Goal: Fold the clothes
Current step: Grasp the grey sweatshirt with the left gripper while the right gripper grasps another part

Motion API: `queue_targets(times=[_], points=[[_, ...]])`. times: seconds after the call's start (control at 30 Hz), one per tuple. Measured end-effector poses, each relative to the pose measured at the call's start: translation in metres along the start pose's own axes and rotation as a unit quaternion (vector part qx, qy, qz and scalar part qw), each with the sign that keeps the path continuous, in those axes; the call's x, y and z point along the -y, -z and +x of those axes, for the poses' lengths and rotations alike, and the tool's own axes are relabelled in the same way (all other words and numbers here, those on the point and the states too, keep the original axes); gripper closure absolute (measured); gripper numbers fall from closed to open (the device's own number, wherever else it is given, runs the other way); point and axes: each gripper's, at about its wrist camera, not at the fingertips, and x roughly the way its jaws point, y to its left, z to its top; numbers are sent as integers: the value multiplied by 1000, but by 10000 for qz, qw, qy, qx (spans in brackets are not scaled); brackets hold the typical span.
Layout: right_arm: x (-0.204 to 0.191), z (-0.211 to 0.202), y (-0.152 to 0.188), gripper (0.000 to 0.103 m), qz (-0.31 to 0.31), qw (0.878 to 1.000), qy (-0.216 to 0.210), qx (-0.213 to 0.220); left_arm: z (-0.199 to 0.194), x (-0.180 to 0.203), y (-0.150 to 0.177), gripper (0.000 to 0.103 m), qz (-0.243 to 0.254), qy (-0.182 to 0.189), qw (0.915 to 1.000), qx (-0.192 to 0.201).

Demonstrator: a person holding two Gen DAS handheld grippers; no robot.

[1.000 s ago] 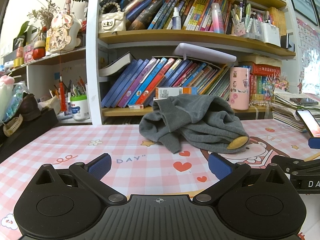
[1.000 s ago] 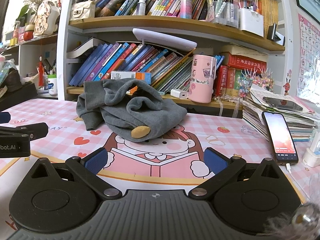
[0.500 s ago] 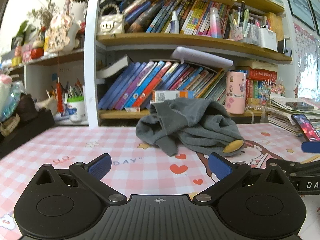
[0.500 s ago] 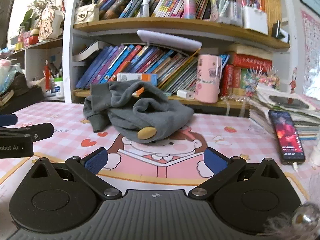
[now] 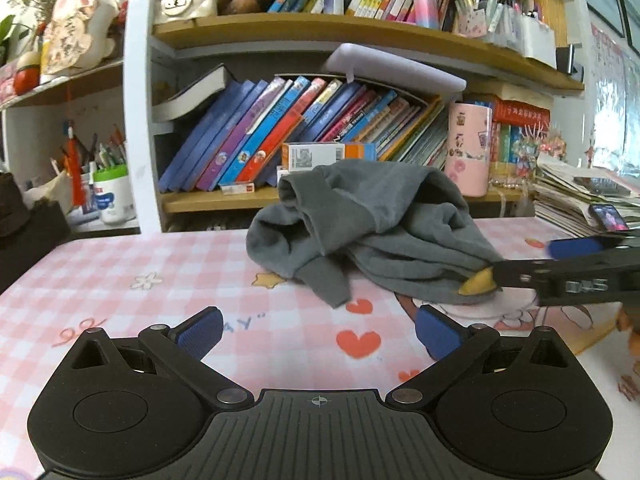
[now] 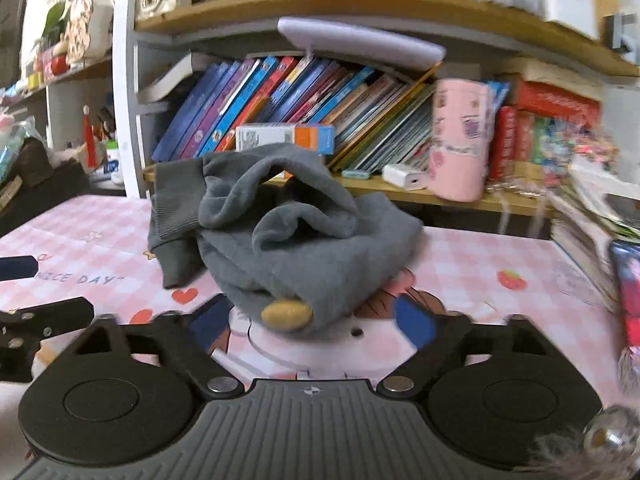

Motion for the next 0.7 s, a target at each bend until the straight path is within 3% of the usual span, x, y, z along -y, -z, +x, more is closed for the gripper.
queue_targets(times=[0.03, 0.17, 0.2, 0.33, 0.43, 0.5, 0.53, 0.6, 0.7], points=[[0, 9, -3, 37, -13, 10000, -53, -71, 5, 1, -3, 2, 35, 16, 10000, -9], [3, 43, -12, 52, -77, 9995, -159, -272, 30, 3, -14, 4, 166, -39, 9997, -159], [4, 48, -13, 60, -57, 9994, -161, -285, 37, 3, -16, 6, 157, -59, 9996, -221], [29, 45, -10, 79, 683, 9972, -316, -42, 62, 2, -27, 14, -221, 213, 9984, -472], [48, 32, -10, 82, 1101, 9931, -382, 147, 77, 4, -31, 30, -786, 751, 9922, -610], [56, 24, -11, 83, 1249, 9911, -398, 231, 90, 9, -33, 43, -1205, 1098, 9838, -746], [59, 23, -11, 83, 1303, 9903, -424, 235, 97, 13, -34, 45, -1310, 1186, 9811, -795], [63, 20, -13, 83, 1404, 9887, -476, 241, 109, 23, -36, 46, -1340, 1168, 9805, -843], [63, 21, -14, 83, 1395, 9886, -513, 221, 127, 33, -42, 46, -1260, 824, 9849, -853]])
